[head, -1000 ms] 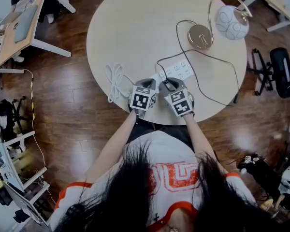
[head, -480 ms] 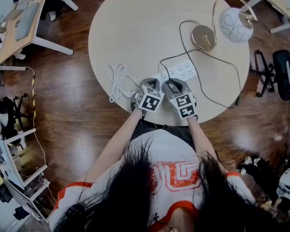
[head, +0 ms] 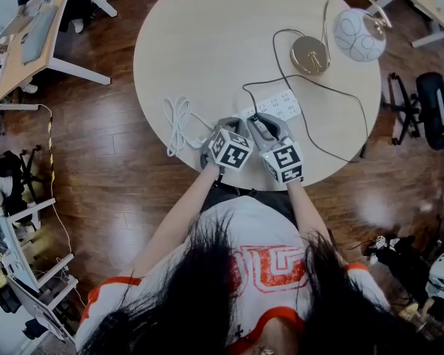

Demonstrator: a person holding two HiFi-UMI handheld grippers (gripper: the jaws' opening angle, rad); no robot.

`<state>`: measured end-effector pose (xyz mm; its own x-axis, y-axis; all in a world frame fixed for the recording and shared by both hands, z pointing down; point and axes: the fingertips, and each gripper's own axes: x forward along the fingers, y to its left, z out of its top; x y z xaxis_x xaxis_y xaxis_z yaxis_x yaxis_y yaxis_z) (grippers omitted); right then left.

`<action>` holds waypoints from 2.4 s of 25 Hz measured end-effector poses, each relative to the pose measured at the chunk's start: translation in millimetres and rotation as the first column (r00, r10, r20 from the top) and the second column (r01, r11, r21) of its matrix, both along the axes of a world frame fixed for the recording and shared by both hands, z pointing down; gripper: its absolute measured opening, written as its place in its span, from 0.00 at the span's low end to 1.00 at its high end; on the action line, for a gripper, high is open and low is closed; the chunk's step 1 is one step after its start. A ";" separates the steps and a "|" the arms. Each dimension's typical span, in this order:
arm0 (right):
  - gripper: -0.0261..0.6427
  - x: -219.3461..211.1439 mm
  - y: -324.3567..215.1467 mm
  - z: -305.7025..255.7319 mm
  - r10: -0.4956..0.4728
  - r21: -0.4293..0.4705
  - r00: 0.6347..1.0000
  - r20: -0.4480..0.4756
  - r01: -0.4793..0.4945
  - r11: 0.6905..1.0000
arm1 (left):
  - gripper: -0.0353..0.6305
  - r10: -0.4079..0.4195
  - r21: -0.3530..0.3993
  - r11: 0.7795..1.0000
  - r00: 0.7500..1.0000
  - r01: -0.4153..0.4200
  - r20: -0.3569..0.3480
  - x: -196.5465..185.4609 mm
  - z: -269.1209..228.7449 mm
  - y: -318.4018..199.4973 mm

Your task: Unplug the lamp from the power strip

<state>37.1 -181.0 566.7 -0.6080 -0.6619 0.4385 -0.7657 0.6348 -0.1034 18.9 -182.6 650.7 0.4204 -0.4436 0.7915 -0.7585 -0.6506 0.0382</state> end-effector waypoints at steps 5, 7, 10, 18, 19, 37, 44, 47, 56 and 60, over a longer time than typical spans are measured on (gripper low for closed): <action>0.17 12.3 -5.9 16.9 0.016 -0.045 0.994 -0.109 -0.021 0.999 | 0.06 -0.048 -0.043 0.998 0.996 0.045 -0.072 1.7 1.2 0.2; 0.17 16.4 -3.6 23.3 0.027 -0.067 0.992 -0.125 -0.035 0.997 | 0.06 -0.048 -0.042 0.998 0.996 0.045 -0.076 1.5 0.7 -0.8; 0.17 18.5 -3.9 28.5 0.034 -0.080 0.987 -0.155 -0.047 0.996 | 0.06 -0.043 -0.032 0.999 0.996 0.041 -0.073 1.9 1.1 -1.3; 0.21 25.8 -12.5 41.3 0.055 -0.142 0.970 -0.237 -0.091 0.986 | 0.06 -0.015 -0.022 1.000 0.996 0.013 -0.092 -5.0 -9.5 7.4; 0.27 26.4 -11.5 44.6 0.054 -0.159 0.969 -0.239 -0.094 0.983 | 0.06 -0.026 -0.017 1.000 0.993 0.024 -0.114 -6.5 -14.4 7.3; 0.19 54.6 12.9 -21.2 0.342 -0.063 0.936 -0.086 -0.348 0.935 | 0.06 -0.129 0.075 0.982 0.900 0.176 -0.417 -51.4 -106.8 15.1; 0.04 54.9 41.4 -57.7 0.457 -0.012 0.889 0.014 -0.457 0.889 | 0.06 -0.045 0.121 0.985 0.854 0.126 -0.519 -43.4 -144.7 35.4; 0.04 50.8 57.2 -68.0 0.476 -0.003 0.879 0.037 -0.476 0.879 | 0.06 -0.024 0.127 0.985 0.834 0.113 -0.551 -41.6 -152.1 45.3; 0.04 39.5 91.4 -73.8 0.467 -0.007 0.883 0.045 -0.468 0.884 | 0.06 0.005 0.141 0.986 0.821 0.092 -0.571 -34.2 -159.0 69.1; 0.04 39.5 98.6 -76.5 0.449 -0.006 0.893 0.045 -0.449 0.894 | 0.06 0.007 0.162 0.981 0.821 0.104 -0.571 -31.3 -167.5 78.8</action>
